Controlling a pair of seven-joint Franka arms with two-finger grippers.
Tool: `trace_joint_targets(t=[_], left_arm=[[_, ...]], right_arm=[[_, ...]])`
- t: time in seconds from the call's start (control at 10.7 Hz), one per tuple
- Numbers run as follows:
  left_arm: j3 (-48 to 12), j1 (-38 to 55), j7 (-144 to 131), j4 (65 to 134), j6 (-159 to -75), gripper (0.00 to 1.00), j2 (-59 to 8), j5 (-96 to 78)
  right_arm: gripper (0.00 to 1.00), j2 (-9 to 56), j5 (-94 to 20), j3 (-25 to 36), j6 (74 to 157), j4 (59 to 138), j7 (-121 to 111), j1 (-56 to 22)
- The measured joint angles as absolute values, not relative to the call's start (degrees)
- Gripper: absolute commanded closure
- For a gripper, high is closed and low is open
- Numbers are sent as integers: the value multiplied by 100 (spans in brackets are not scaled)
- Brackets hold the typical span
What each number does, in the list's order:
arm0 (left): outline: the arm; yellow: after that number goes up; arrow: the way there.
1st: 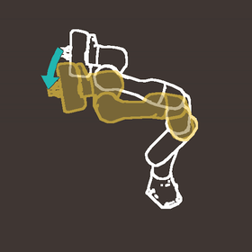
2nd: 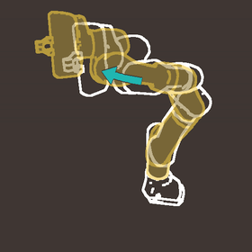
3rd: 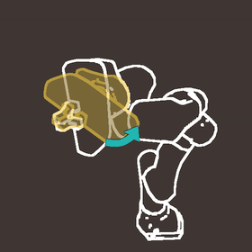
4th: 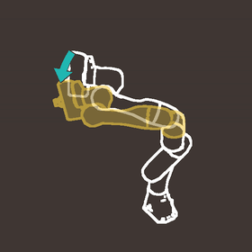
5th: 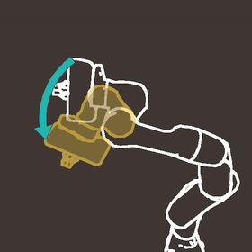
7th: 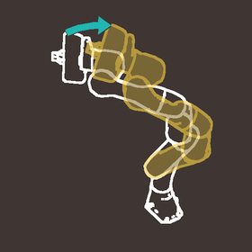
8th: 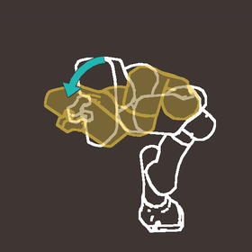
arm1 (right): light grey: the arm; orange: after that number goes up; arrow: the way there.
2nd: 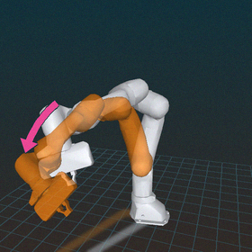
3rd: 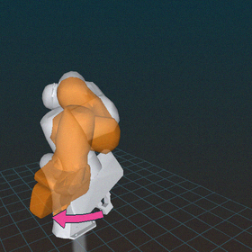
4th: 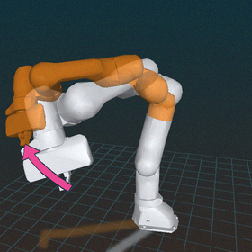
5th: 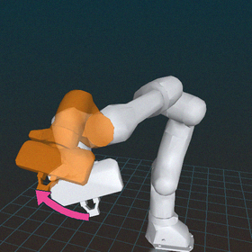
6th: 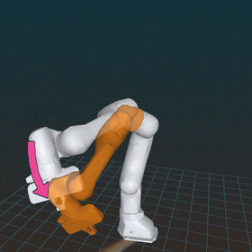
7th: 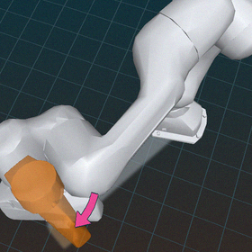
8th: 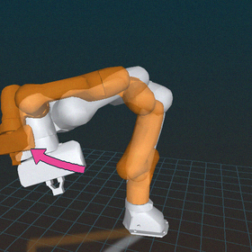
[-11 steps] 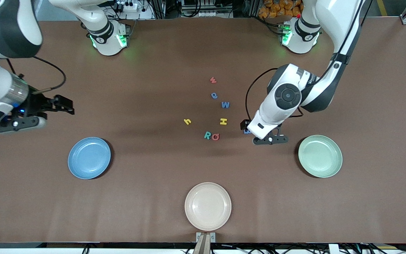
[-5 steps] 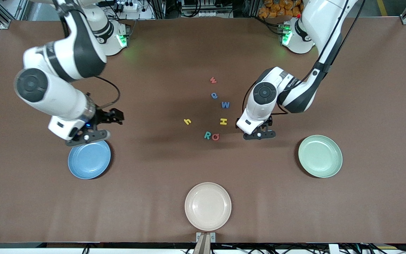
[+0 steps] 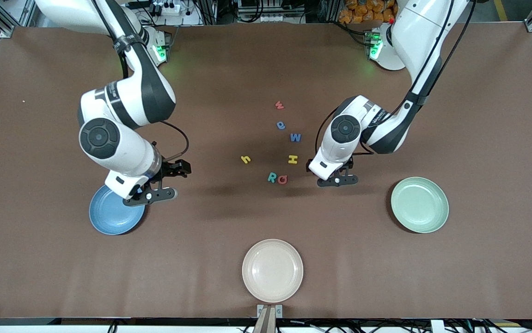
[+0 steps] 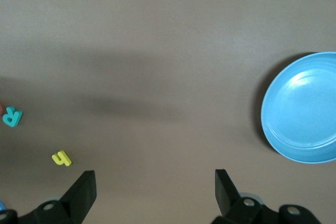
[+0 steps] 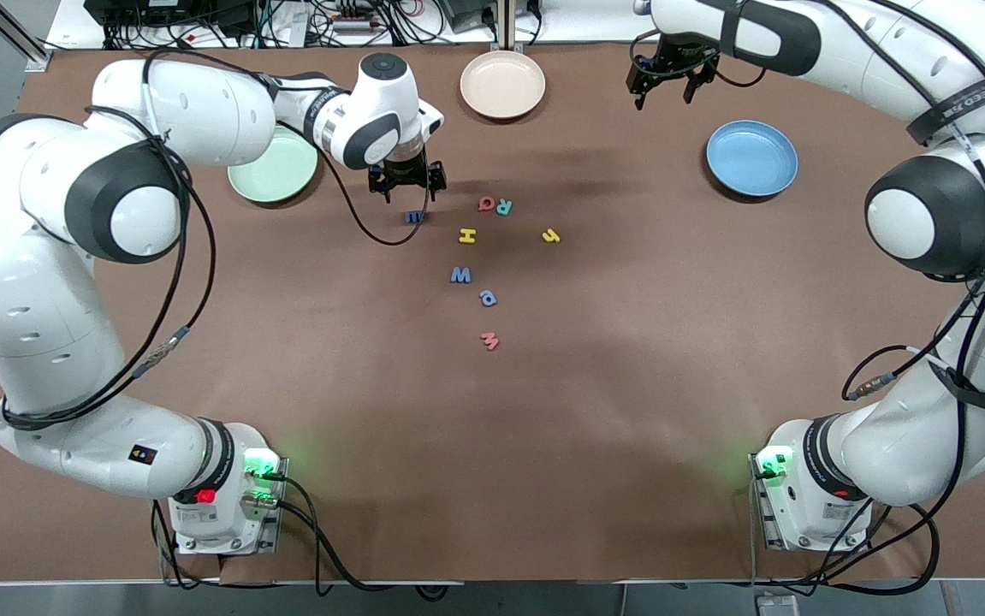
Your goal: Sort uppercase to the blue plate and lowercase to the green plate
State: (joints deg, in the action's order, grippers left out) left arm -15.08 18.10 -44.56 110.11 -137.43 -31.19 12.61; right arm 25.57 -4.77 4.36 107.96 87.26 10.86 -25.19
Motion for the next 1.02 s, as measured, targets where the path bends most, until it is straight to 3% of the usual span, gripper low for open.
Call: trace_joint_targets(t=[0.65,1.02], left_arm=[[-1367,1808,-4456,11359,-14368,4,-3190,1269],[-1367,1813,-4456,11410,-14512,10,-3266,1271]], right_arm=[[0,3000,-1205,436,11227,8714,1545,-2810],[0,3358,-1206,440,11874,8709,2474,-3431]])
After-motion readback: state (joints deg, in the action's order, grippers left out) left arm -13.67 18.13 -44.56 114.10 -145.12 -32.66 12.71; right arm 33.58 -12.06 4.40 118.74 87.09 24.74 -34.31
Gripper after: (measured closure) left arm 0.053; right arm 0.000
